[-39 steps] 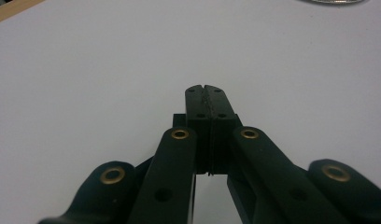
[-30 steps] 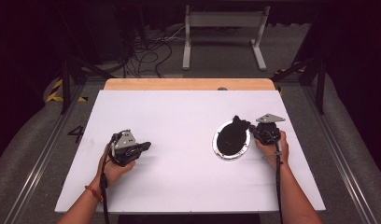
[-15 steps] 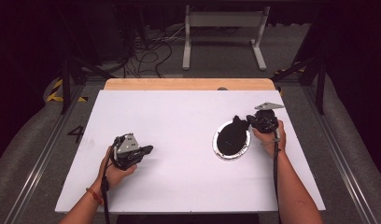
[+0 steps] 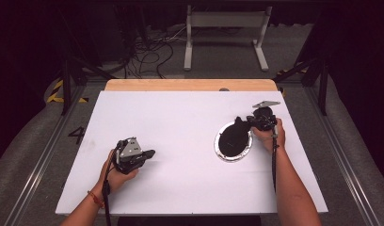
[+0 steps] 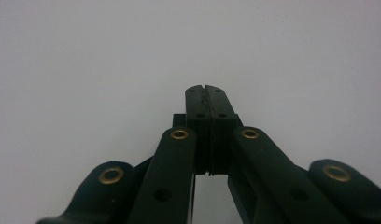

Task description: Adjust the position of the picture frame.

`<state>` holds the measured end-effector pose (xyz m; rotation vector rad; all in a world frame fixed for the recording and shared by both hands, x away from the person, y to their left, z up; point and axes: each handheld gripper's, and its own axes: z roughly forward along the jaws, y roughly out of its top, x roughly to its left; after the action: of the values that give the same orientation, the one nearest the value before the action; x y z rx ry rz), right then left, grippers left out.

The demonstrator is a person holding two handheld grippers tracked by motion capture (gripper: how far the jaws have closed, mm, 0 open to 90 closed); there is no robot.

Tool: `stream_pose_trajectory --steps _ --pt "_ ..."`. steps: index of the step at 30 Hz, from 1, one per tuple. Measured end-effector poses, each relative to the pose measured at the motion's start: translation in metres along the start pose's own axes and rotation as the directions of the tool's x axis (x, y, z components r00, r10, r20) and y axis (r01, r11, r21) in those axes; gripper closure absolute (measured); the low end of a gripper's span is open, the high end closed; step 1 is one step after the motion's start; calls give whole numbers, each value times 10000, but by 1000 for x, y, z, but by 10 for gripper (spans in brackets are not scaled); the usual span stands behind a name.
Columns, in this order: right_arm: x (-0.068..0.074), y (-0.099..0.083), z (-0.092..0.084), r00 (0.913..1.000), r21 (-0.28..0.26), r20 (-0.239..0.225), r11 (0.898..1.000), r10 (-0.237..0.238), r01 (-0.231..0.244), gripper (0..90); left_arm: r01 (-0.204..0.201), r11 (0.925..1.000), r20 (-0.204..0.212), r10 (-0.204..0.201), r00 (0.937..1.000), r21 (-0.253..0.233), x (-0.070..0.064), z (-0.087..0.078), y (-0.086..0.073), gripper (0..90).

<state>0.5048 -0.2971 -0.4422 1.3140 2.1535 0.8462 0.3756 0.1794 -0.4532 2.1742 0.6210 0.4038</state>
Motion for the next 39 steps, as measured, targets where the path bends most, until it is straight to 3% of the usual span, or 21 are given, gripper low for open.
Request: stream_pose_trajectory --steps 11,14,20,22,23,27,30,35,39 --pt "-2 -1 -6 9983 706 -556 9974 168 -129 900 -153 9998 263 149 9995 144 -5 4 1 898" --pt "-2 -5 -10 9965 774 -784 9967 306 -245 900 -237 9995 675 223 9975 197 -12 8 2 898" --pt "1 -19 -24 9887 830 -1289 9944 764 -660 900 -983 9946 1638 915 9822 341 -46 25 17 899" --pt "2 -23 -26 9868 754 -1414 9948 789 -687 900 -1131 9928 1743 1044 9791 402 -50 27 19 899" --pt "5 -29 -29 9820 774 -1684 9943 852 -729 900 -1354 9893 1902 1230 9740 536 -59 31 23 900" --pt "13 -39 -34 9846 474 -1603 9969 704 -636 900 -1362 9893 2050 1228 9710 523 -69 36 28 899" --pt "19 -48 -41 9826 232 -1768 9983 564 -531 900 -1071 9935 2271 957 9692 387 -72 38 31 899" --pt "31 -54 -48 9836 141 -1793 9997 196 -174 900 -1379 9873 2368 1159 9646 783 -81 47 36 897" --pt "39 -60 -50 9857 -185 -1685 9998 51 -83 900 -1591 9831 2717 1295 9536 901 -91 55 40 891"
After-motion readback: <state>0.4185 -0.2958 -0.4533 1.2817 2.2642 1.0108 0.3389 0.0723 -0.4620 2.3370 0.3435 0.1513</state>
